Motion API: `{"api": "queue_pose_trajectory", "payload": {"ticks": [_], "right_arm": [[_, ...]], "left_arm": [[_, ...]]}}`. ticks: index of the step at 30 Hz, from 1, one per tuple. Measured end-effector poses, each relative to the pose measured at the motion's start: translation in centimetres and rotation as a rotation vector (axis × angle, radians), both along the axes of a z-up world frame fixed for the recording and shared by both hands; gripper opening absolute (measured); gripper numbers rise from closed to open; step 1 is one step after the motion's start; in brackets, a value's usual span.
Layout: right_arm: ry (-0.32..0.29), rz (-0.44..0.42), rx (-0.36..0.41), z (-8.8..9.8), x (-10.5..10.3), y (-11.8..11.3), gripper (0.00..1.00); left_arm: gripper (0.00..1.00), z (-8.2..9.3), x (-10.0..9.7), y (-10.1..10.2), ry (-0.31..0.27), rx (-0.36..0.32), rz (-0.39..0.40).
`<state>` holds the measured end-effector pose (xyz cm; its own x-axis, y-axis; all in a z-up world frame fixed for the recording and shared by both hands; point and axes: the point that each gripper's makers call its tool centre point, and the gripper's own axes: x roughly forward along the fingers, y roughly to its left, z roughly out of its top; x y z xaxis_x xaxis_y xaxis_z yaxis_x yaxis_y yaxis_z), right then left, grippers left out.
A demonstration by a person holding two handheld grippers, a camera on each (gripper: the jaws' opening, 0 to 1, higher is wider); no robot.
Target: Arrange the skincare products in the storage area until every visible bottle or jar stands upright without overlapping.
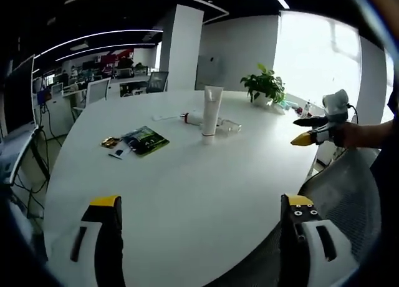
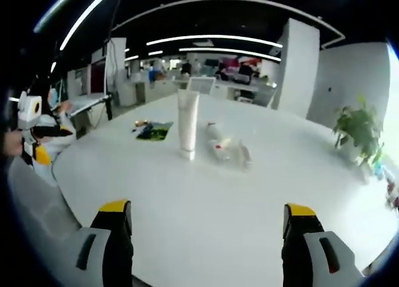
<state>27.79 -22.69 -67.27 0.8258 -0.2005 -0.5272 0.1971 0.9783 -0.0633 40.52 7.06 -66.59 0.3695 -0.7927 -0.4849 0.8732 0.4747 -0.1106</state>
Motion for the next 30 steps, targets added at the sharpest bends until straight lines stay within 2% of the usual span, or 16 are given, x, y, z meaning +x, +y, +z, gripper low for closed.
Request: {"api": "queue_pose_trajectory", "payload": {"ticks": [5,8,15,21,24,26,30], "right_arm": [[0.016,0.028,-0.022,0.2,0.4,0.5,0.99],[0.018,0.054,-0.034,1.2,1.3,0.6,0.99],[-0.054,0.090,-0.138,6.4,5.4,-1.7,0.99],[-0.068,0.122,-0.212,9.7,8.2,-3.7,0.99],[-0.048,0.144,-0.243,10.3,9.0,-4.3,0.99],[-0.017,0.170,-0.264,10.2,9.4,-4.5,0.94],[0.028,0.200,-0.248,9.6,10.3,-4.9,0.90]], "left_arm": [[0.99,0.2,-0.1,0.0,-0.003,-0.005,-0.001],[0.99,0.2,0.0,0.1,0.000,-0.004,0.007],[0.99,0.3,-0.3,0.0,-0.009,-0.001,-0.003],[0.99,0.3,-0.4,-0.1,-0.012,-0.003,-0.016],[0.99,0.3,-0.2,0.0,-0.011,-0.005,-0.015],[0.99,0.2,0.0,0.1,-0.007,-0.004,-0.014],[0.99,0.1,0.0,0.2,-0.002,-0.004,-0.011]]}}
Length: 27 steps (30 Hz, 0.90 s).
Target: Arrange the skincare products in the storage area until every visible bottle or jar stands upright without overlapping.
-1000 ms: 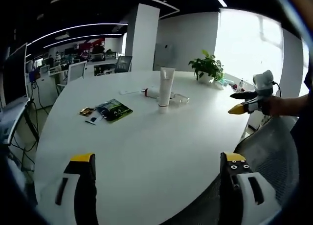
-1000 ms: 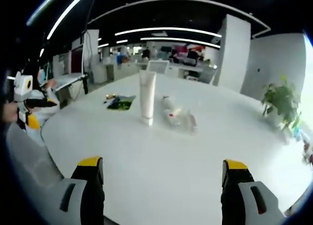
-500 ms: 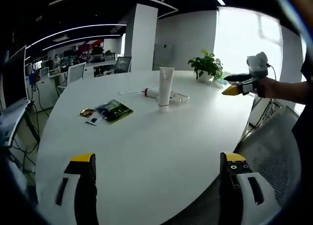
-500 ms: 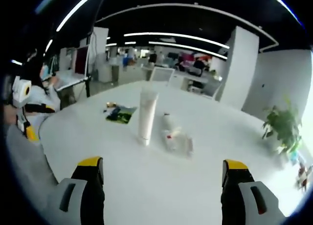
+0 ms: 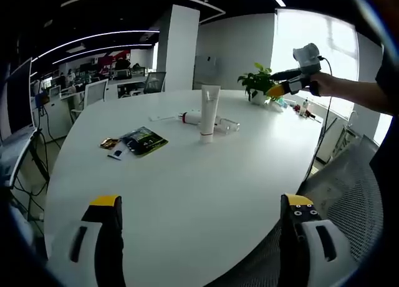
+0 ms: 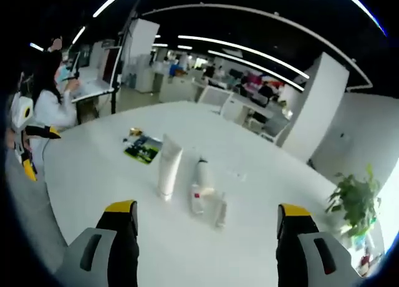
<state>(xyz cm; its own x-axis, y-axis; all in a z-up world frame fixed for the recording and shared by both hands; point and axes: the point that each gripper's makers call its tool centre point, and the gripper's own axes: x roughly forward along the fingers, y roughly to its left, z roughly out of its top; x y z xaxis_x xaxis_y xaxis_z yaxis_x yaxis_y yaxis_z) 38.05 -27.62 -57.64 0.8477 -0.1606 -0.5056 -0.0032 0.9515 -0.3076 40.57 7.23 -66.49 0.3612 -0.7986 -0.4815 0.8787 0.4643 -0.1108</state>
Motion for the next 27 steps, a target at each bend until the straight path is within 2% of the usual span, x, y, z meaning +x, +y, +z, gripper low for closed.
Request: {"api": "queue_pose_trajectory", "payload": {"ticks": [4,11,14,18,27], "right_arm": [[0.044,0.008,-0.014,-0.7,0.7,-0.6,0.89],[0.117,0.000,0.033,-2.2,2.1,-2.5,0.85],[0.153,-0.002,0.076,-2.8,3.2,-3.4,0.81],[0.182,0.010,0.082,-3.1,5.0,-4.3,0.77],[0.274,0.035,0.116,-5.4,8.3,-5.2,0.76]], "left_arm": [[0.99,0.0,0.2,0.1,0.006,-0.008,0.011],[0.99,-0.2,0.4,0.2,0.007,-0.004,0.023],[0.99,-0.4,0.3,0.2,0.002,0.010,0.016],[0.99,-0.7,0.3,0.2,-0.005,0.032,0.008],[0.99,-0.7,0.8,0.5,-0.005,0.030,0.037]]}}
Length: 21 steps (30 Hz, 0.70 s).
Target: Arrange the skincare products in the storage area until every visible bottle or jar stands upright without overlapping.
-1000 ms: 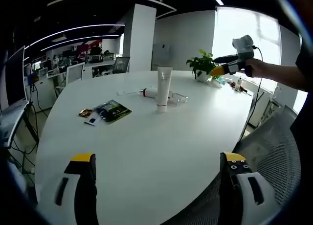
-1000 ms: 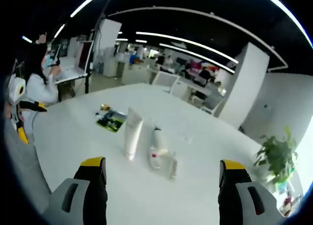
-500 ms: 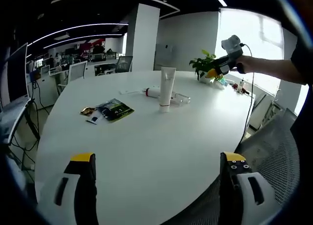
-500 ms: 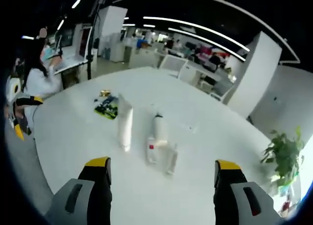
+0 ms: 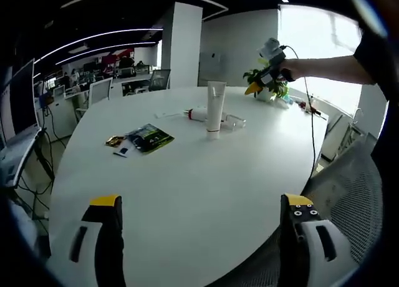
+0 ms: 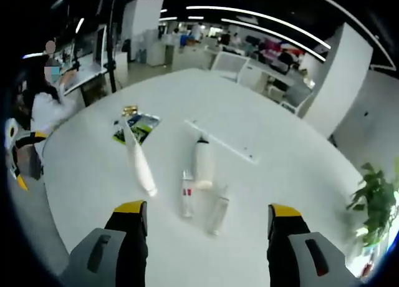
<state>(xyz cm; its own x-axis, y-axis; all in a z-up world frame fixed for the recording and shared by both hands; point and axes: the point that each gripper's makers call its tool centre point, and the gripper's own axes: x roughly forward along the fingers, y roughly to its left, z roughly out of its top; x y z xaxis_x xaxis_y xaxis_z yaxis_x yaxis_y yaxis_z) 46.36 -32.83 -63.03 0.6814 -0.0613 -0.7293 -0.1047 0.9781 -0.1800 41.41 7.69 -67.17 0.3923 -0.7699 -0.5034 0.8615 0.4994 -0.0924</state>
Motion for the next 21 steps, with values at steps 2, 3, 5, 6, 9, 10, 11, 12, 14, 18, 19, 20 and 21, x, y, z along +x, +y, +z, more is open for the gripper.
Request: {"api": "queue_pose_trajectory", "payload": {"ticks": [2,3,5,6,9,10,11,12,14,18,19,20,21], "right_arm": [[0.011,-0.001,0.003,-0.5,0.8,-0.3,0.74],[0.015,-0.004,-0.012,-0.7,1.1,-0.6,0.72],[0.039,0.007,-0.019,-1.4,1.7,-0.9,0.70],[0.047,0.010,-0.006,-1.8,2.1,-0.9,0.71],[0.065,0.018,0.000,-2.6,2.9,-1.2,0.70],[0.073,0.023,0.005,-2.9,3.1,-1.2,0.70],[0.080,0.025,0.011,-3.2,3.5,-1.3,0.69],[0.082,0.028,0.015,-3.4,3.8,-1.3,0.69],[0.094,0.036,0.023,-3.9,4.2,-1.4,0.69],[0.125,0.049,0.026,-5.1,5.2,-1.7,0.67],[0.137,0.046,0.038,-5.6,5.4,-1.7,0.67],[0.141,0.046,0.041,-5.8,5.6,-1.8,0.66],[0.149,0.046,0.044,-6.1,5.9,-1.9,0.65]], "left_arm": [[0.97,0.0,0.1,0.1,-0.002,0.007,0.008],[0.97,0.0,0.1,0.1,-0.002,0.006,0.011],[0.97,0.1,0.1,0.1,-0.004,0.007,0.017],[0.97,0.0,0.2,0.2,-0.004,0.010,0.021],[0.96,0.0,0.2,0.2,0.001,0.011,0.026],[0.96,0.0,0.2,0.2,0.001,0.012,0.028],[0.96,0.0,0.2,0.2,0.001,0.013,0.029],[0.96,-0.1,0.2,0.2,0.003,0.017,0.028],[0.96,-0.3,0.1,0.2,0.007,0.030,0.025],[0.95,-0.6,0.0,0.2,0.013,0.044,0.022],[0.94,-0.7,0.0,0.2,0.016,0.049,0.022],[0.94,-0.7,0.0,0.3,0.013,0.053,0.023],[0.93,-0.7,0.1,0.3,0.011,0.056,0.025]]}}
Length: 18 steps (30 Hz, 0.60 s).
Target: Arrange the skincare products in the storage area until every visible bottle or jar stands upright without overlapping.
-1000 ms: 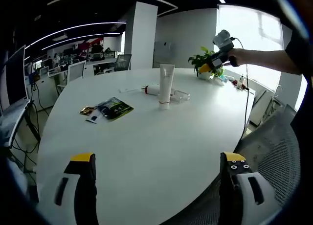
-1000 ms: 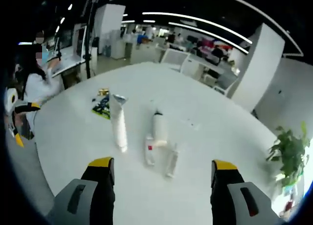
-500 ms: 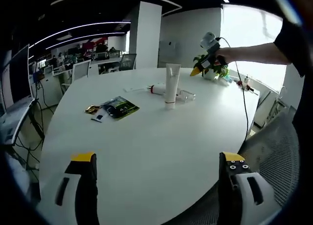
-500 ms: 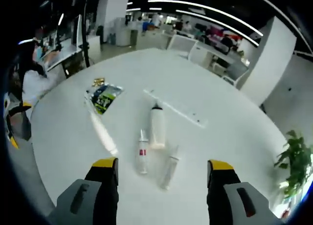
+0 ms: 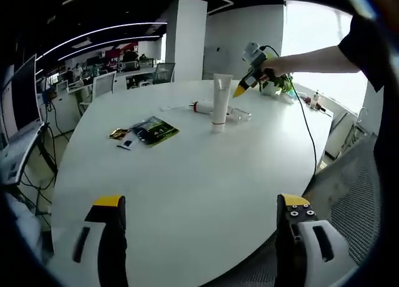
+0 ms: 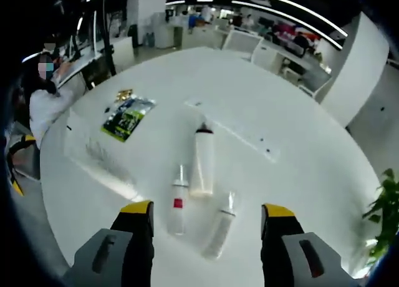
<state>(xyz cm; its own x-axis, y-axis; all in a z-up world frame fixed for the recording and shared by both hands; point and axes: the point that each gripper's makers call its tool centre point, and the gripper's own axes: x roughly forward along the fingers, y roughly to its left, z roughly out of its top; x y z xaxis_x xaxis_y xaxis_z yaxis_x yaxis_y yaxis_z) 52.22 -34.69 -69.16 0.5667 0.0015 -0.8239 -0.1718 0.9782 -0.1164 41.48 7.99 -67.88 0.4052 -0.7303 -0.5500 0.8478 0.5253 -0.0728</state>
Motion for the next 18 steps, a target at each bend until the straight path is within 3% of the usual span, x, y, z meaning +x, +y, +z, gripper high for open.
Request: {"api": "queue_pose_trajectory", "payload": {"ticks": [13,18], "right_arm": [[0.049,-0.005,0.072,-2.8,3.3,0.4,0.54],[0.086,0.012,0.075,-3.8,4.2,0.5,0.54]], "left_arm": [[0.92,-1.0,-0.3,0.0,0.030,0.045,-0.012],[0.92,-1.3,-0.3,0.2,0.035,0.060,-0.010]]}}
